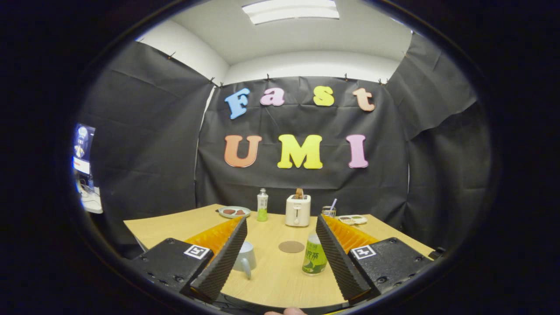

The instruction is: Take the bottle from table, then pour the juice into the cup, finally place the bottle on the coaster

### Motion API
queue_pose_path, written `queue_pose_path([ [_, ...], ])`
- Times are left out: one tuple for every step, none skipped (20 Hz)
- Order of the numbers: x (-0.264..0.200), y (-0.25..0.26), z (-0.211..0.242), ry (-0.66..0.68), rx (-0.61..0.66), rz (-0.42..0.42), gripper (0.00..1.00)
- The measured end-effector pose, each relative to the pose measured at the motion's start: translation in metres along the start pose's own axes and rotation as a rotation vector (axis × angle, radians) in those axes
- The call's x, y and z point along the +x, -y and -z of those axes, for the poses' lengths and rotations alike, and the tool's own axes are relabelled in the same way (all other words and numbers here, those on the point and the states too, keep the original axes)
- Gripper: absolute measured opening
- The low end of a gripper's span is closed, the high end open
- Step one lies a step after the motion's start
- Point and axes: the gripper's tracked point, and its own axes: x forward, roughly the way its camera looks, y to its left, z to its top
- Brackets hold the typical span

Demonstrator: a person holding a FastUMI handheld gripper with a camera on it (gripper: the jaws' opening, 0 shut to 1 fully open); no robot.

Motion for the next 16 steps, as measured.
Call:
queue_pose_path([
  [-0.0002,0.0009,-0.0002,0.0,-0.001,0.0,1.0],
  [-0.0002,0.0013,-0.0015,0.003,-0.001,0.003,1.0],
  [-0.001,0.0014,-0.0016,0.005,-0.001,0.004,1.0],
  [-0.0007,0.0014,-0.0014,0.005,-0.002,0.007,1.0],
  [-0.0003,0.0016,-0.0007,0.004,-0.003,0.01,1.0],
  [-0.0005,0.0023,-0.0002,0.001,-0.004,0.011,1.0],
  [-0.0005,0.0023,0.0012,-0.002,-0.004,0.012,1.0],
  [-0.0005,0.0024,0.0009,-0.005,-0.004,0.011,1.0],
  [-0.0005,0.0015,0.0011,-0.005,-0.004,0.009,1.0],
  [-0.0012,0.0015,-0.0002,-0.003,-0.005,0.008,1.0],
  [-0.0017,0.0017,-0.0007,0.001,-0.003,0.008,1.0],
  [-0.0022,0.0015,-0.0015,0.004,-0.001,0.007,1.0],
  [-0.0015,0.0016,-0.0009,0.004,0.0,0.005,1.0],
  [-0.0012,0.0012,-0.0013,0.007,0.001,0.006,1.0],
  [-0.0015,0.0027,-0.0019,0.008,0.002,0.009,1.0],
  [-0.0013,0.0039,-0.0031,0.011,0.001,0.014,1.0],
])
